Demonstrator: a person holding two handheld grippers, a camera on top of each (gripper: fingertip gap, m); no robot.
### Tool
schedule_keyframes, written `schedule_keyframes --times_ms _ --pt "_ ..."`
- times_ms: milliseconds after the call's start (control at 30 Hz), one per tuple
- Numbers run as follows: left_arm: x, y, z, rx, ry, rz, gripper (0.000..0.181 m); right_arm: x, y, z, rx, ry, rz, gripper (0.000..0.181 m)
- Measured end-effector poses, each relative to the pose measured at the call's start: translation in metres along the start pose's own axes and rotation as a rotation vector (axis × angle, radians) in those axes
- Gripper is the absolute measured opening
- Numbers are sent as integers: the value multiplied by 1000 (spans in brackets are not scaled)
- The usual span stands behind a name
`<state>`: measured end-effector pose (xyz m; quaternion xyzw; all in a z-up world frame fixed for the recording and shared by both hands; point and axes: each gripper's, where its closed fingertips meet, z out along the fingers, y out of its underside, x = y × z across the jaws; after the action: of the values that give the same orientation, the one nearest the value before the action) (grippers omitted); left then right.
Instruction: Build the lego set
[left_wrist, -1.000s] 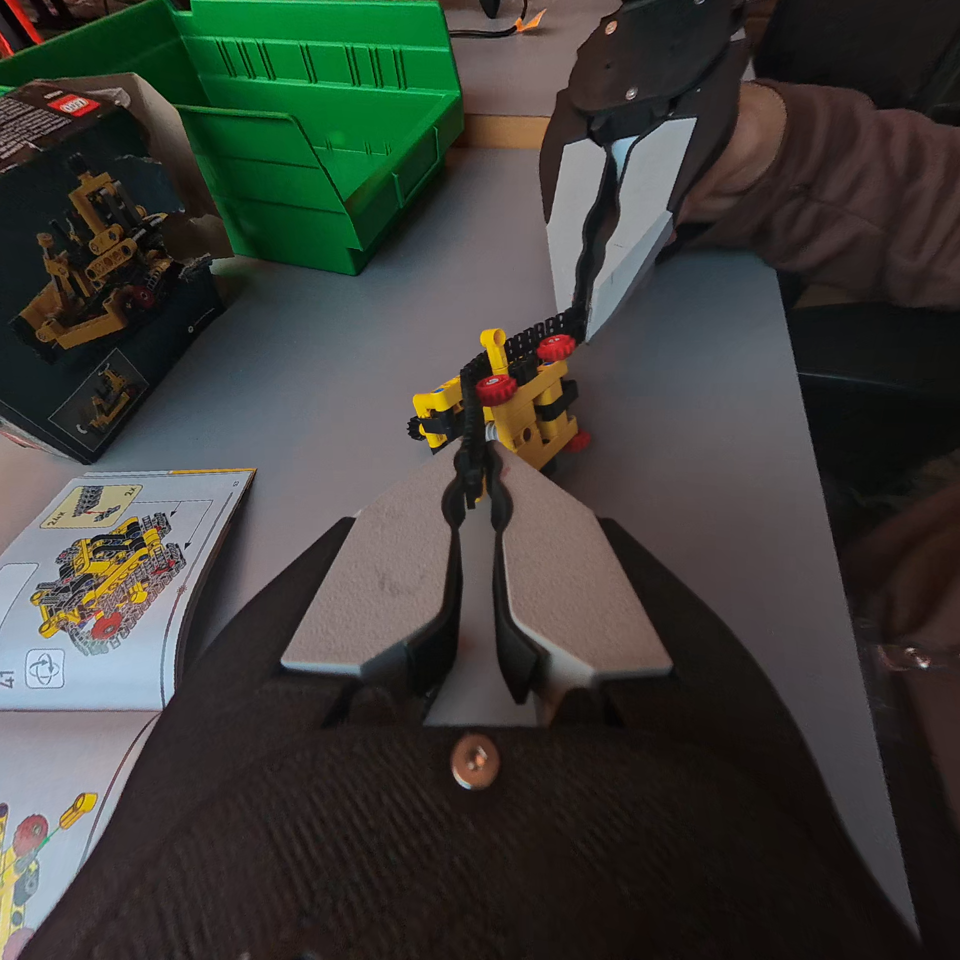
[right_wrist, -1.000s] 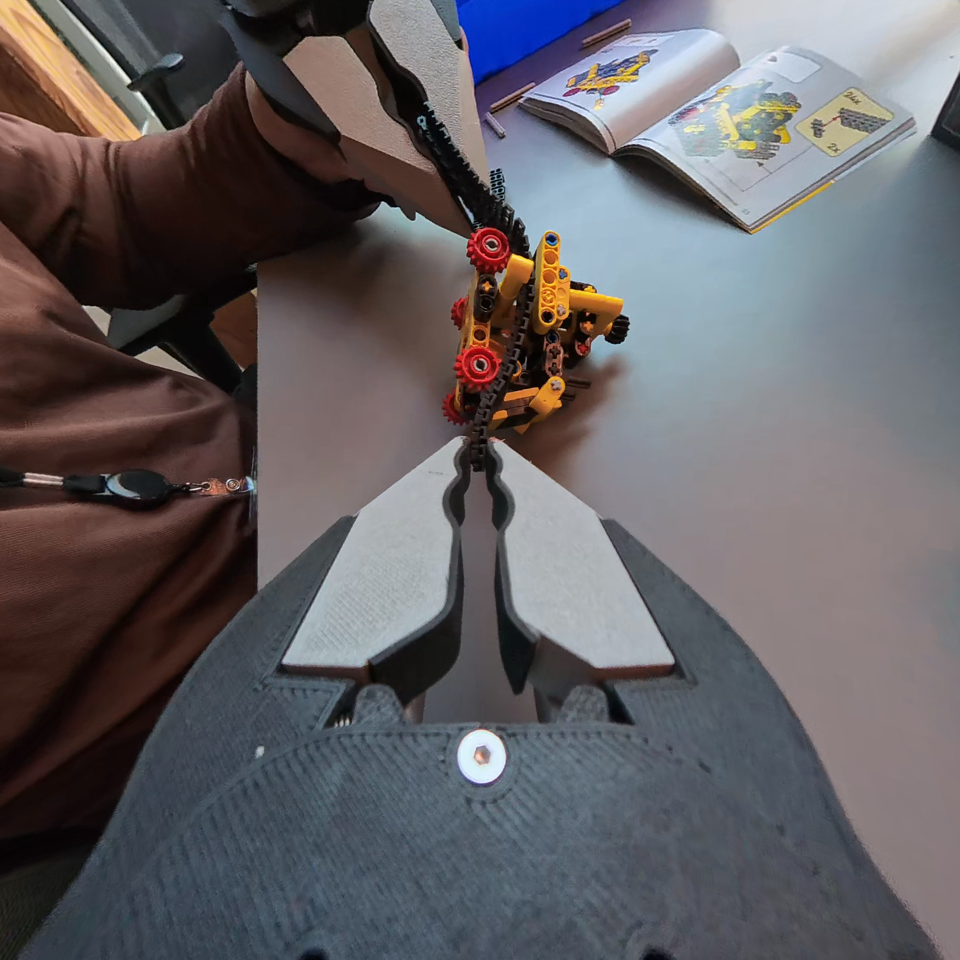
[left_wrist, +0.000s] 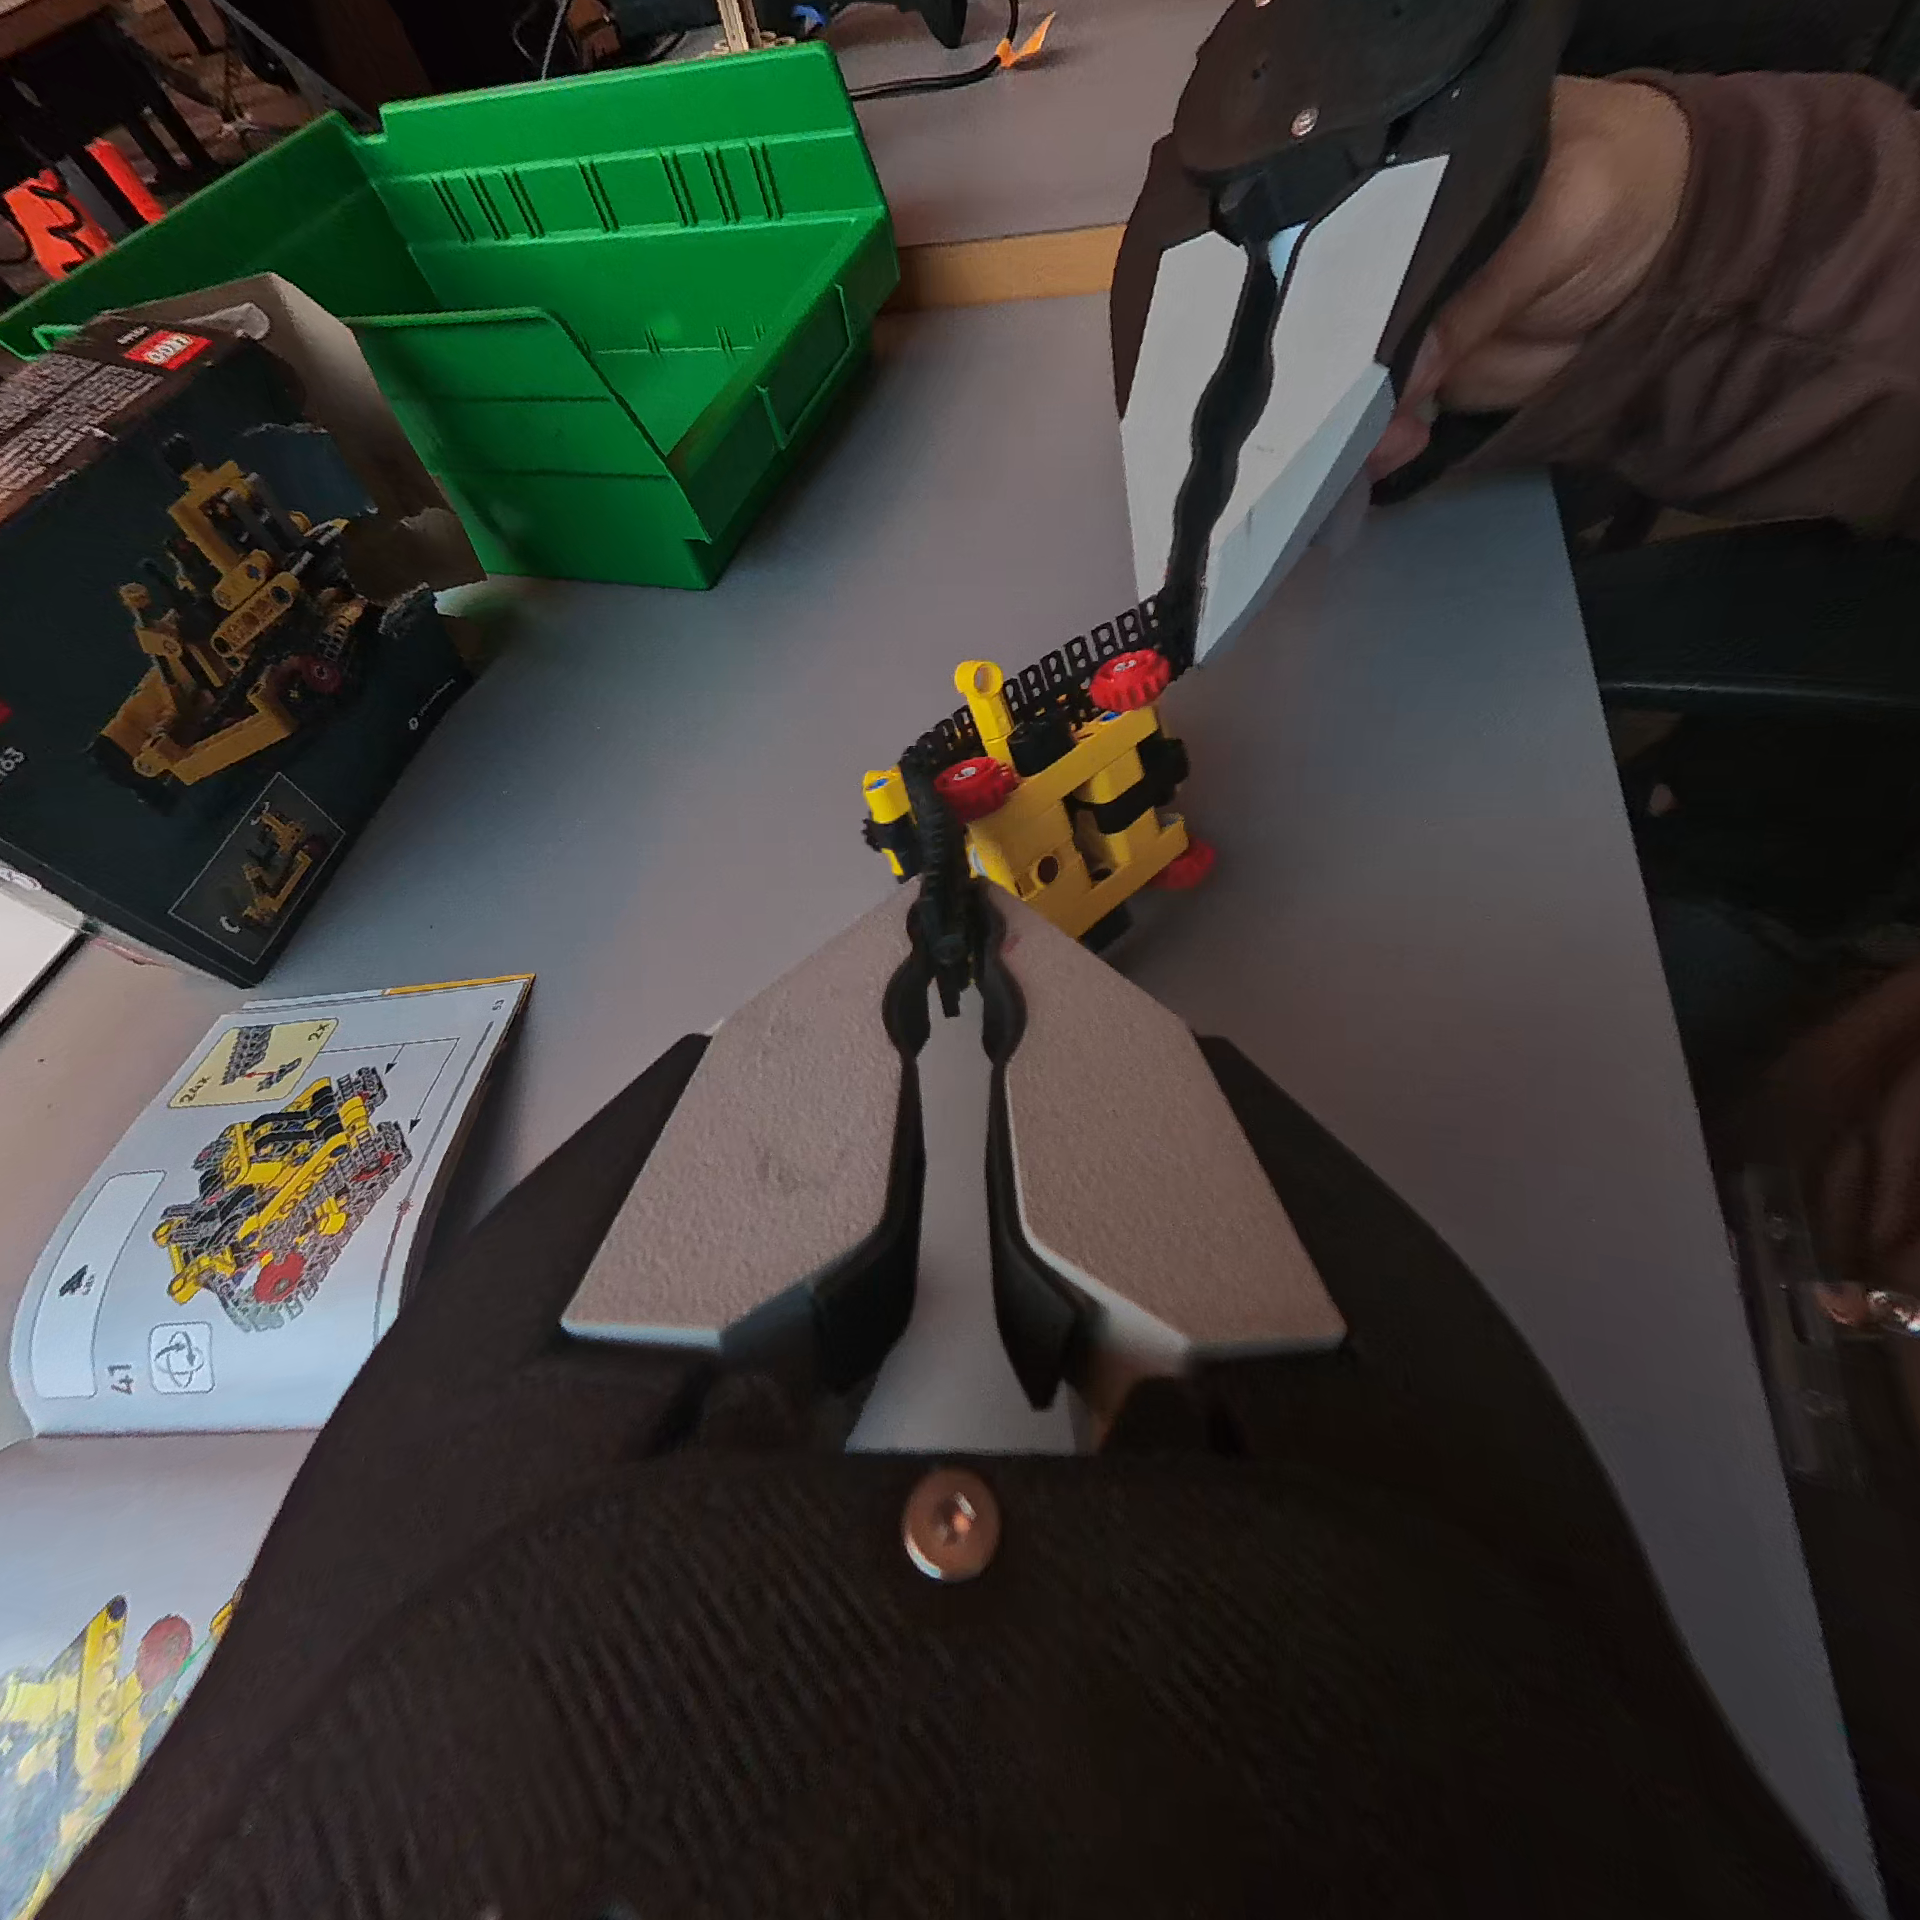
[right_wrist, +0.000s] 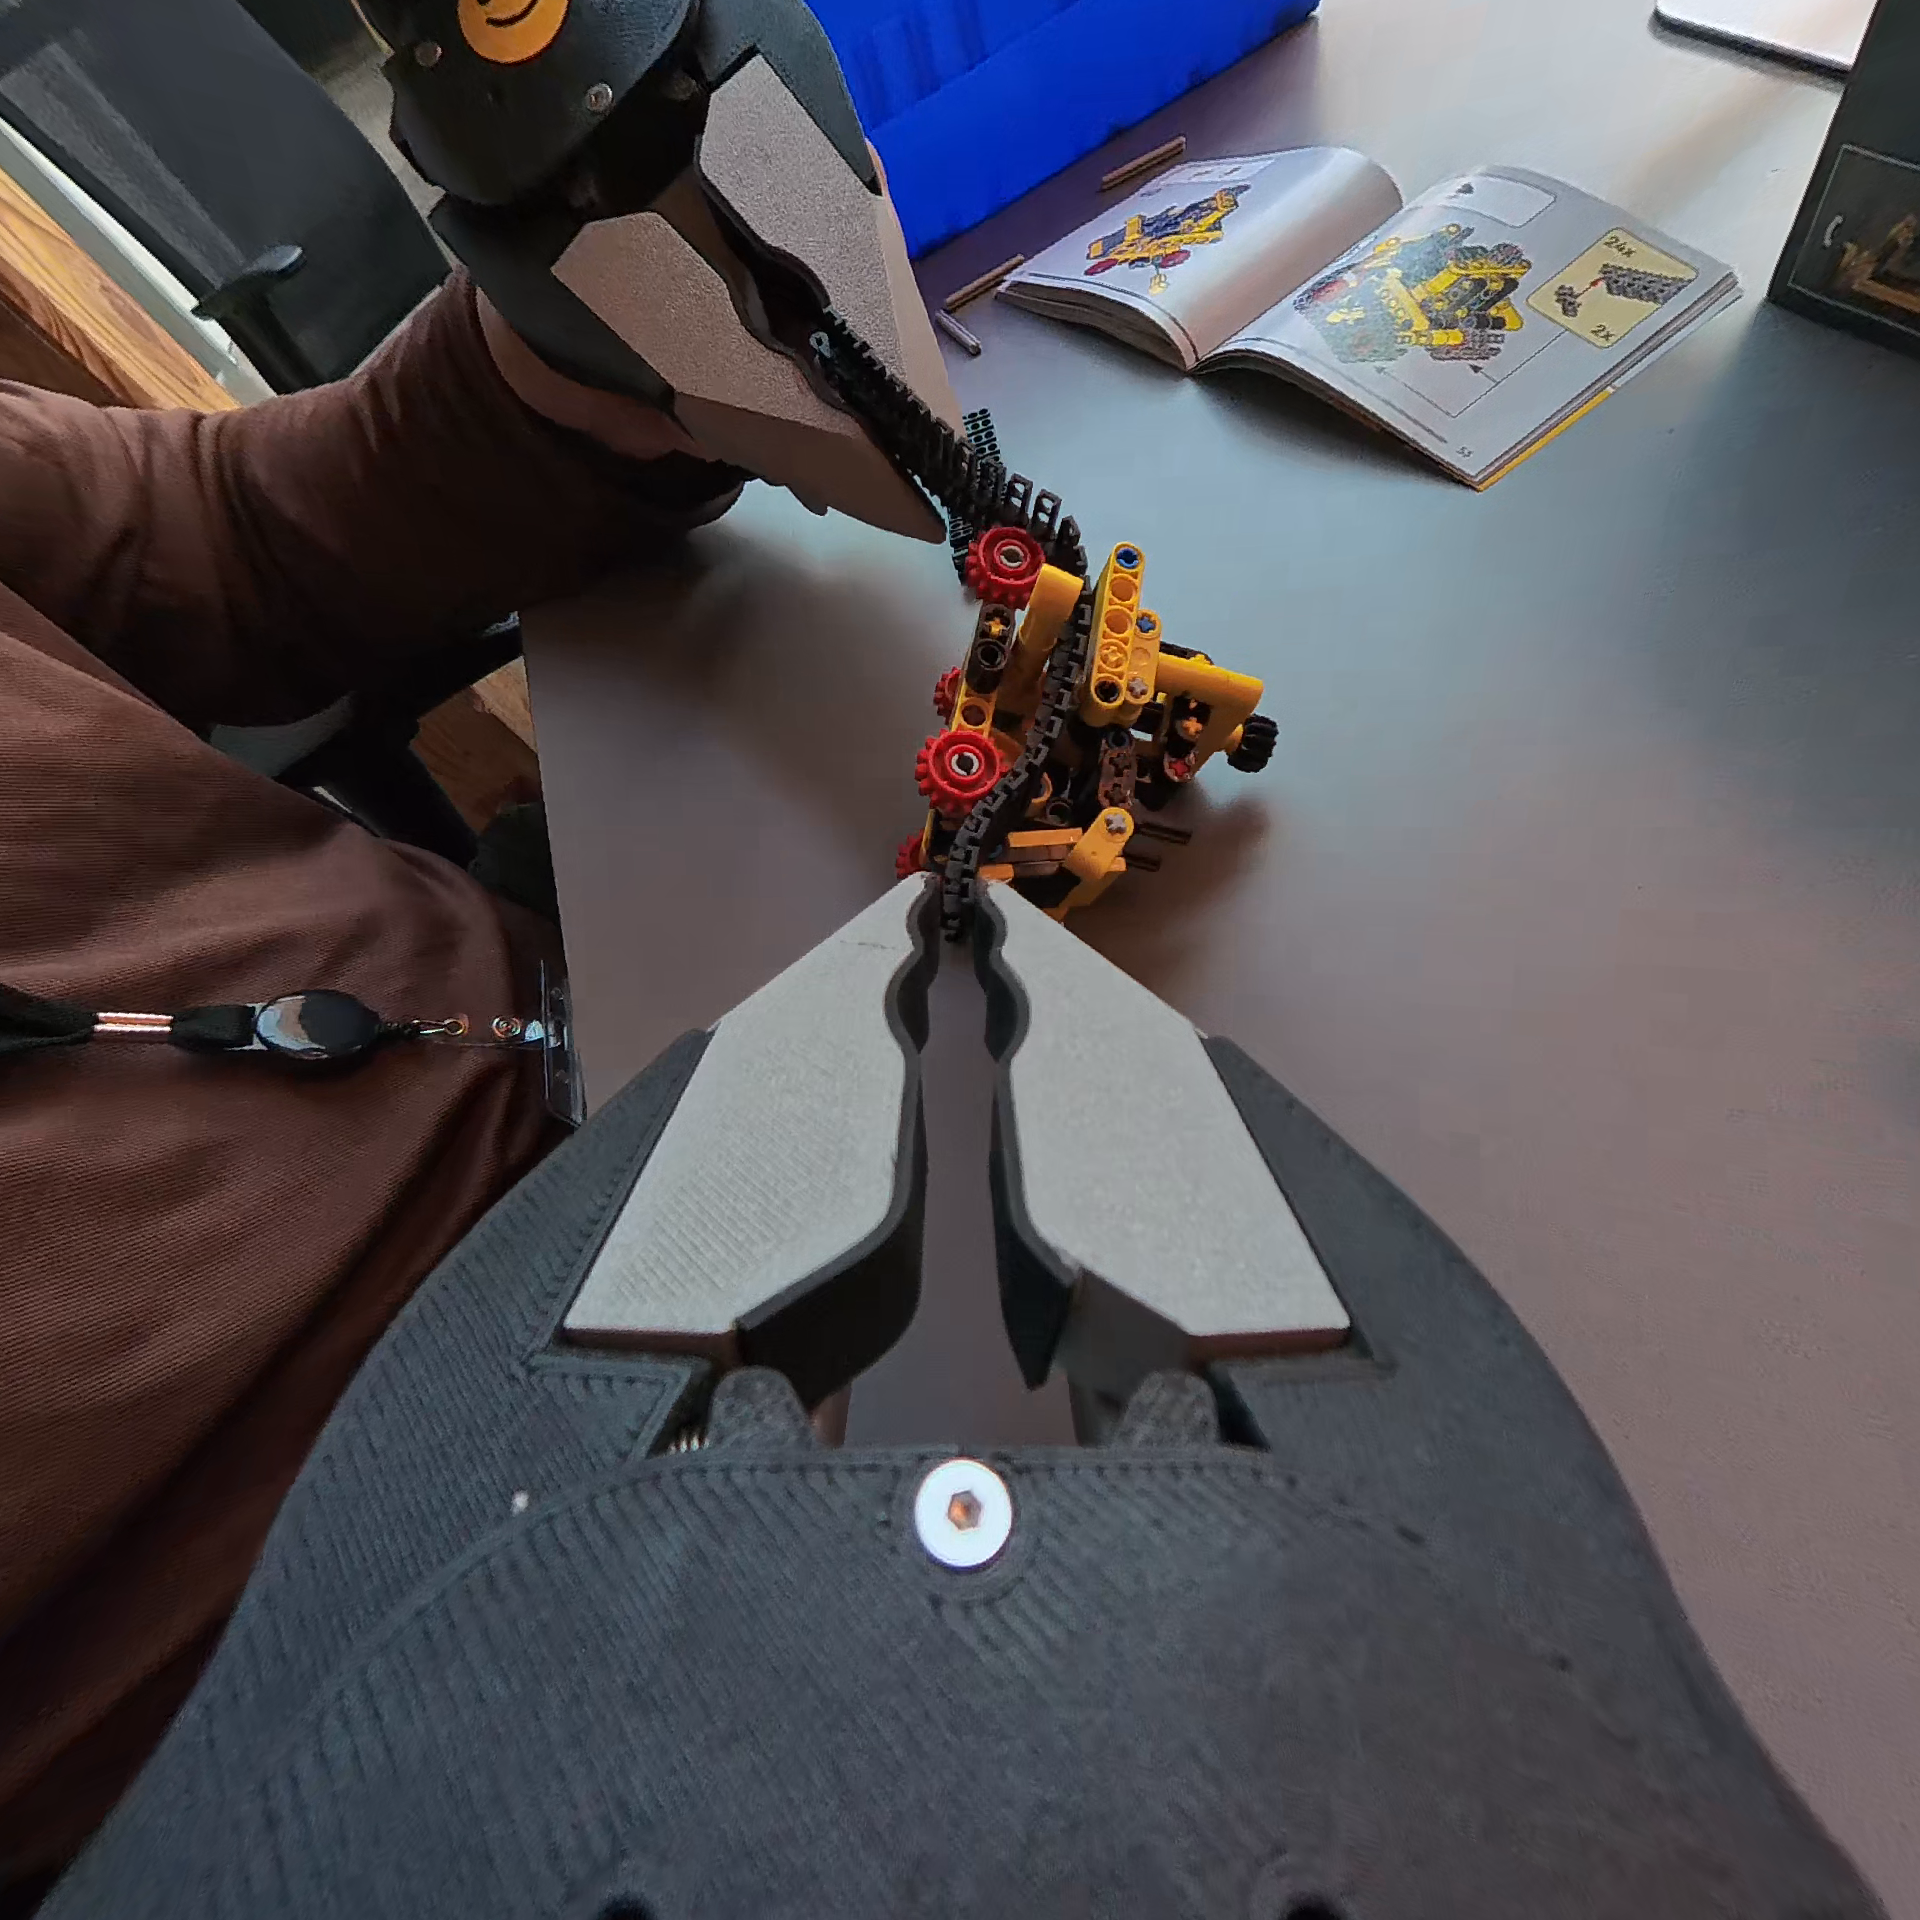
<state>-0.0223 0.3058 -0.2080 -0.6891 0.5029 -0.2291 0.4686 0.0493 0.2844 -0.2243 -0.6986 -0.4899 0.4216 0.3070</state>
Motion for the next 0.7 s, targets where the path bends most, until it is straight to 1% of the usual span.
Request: schedule_keyframes --times_ms 267,367,700 --pt "11 -3 -1 29 71 9 0 -7 0 -5 18 0 22 2" --pt "17 -4 0 33 81 41 0 -12 1 -5 19 0 19 2" --pt "25 -5 -1 38 113 53 0 -24 2 -3 25 -20 19 2"
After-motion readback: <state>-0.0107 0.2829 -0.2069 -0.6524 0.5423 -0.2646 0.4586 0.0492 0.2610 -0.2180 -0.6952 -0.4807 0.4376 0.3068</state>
